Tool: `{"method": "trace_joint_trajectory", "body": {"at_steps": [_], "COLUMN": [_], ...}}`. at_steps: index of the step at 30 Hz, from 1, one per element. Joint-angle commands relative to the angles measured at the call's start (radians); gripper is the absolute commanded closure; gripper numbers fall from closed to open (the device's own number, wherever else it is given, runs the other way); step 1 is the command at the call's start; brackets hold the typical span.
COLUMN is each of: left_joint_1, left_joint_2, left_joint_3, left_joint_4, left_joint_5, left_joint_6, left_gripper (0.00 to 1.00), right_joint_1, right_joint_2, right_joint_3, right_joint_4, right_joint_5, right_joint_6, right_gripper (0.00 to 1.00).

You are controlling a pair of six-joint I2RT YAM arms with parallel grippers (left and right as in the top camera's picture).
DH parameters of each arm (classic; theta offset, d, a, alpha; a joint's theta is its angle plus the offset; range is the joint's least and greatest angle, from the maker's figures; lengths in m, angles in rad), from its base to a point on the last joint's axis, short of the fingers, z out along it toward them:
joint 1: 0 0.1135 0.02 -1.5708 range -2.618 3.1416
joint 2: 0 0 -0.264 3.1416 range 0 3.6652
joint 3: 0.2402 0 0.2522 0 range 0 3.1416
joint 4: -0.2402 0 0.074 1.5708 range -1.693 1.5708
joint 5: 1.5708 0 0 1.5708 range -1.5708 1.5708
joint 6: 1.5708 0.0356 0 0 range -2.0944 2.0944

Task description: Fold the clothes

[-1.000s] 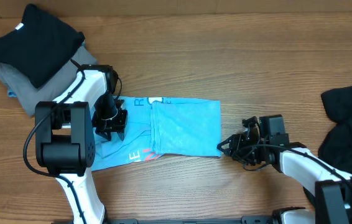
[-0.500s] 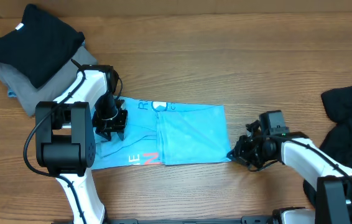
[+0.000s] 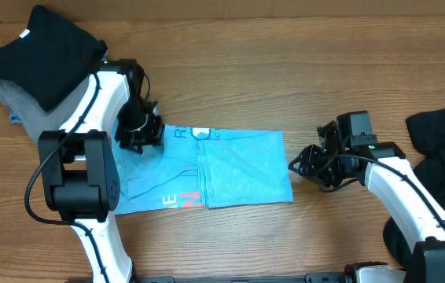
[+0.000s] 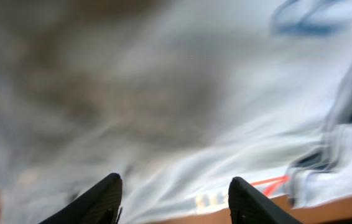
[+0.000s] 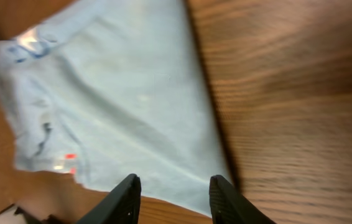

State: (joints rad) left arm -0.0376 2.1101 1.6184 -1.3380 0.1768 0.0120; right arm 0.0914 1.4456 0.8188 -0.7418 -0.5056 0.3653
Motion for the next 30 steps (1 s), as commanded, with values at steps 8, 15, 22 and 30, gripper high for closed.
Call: {"method": "trace_joint_trajectory", "body": {"at_steps": [8, 15, 22, 30], "left_joint_1": [-0.13, -0.206, -0.212, -0.208], "left_joint_2": [0.006, 0.054, 0.094, 0.093], "left_joint_3": [0.004, -0.006, -0.005, 0.102], "left_joint_4": [0.226, 0.293, 0.277, 0.228], "left_joint_5": [0.325, 0.243, 0.238, 0.295], "left_joint_6": [0.192, 0.128, 0.114, 0.115], "left_gripper": [0.32, 0.38, 0.6, 0.96], "right_joint_1": [-0.001, -0.001, -0.001, -0.001], "right_joint_2": [-0.019, -0.019, -0.019, -0.019], "right_joint_3": [0.02, 0.02, 0.02, 0.02], "right_joint_4": [0.014, 0.015, 0.03, 0.037], "right_joint_5": [-0.109, -0.109, -0.109, -0.106], "right_joint_6": [-0.006, 0.002, 0.002, 0.002], "right_gripper": [0.59, 0.6, 0.6, 0.61]}}
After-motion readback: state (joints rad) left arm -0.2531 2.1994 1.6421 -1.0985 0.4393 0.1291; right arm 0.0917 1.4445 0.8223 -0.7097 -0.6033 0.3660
